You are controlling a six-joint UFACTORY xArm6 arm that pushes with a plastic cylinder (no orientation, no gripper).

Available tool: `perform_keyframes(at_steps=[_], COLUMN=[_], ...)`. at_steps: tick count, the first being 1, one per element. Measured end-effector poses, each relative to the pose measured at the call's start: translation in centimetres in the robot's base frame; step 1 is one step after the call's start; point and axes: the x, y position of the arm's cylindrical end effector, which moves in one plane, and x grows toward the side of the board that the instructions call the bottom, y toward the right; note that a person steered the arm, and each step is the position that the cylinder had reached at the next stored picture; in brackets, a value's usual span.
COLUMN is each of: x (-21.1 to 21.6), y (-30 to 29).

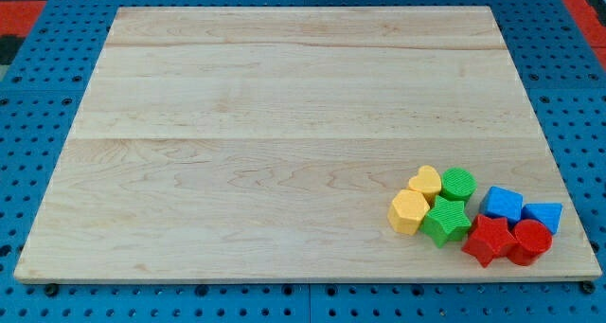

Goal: Slide red star a bit up

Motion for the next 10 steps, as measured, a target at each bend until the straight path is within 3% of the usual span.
perform_keyframes(at_steps=[2,10], x=[7.9,7.9], y=[-1.7,-20.4])
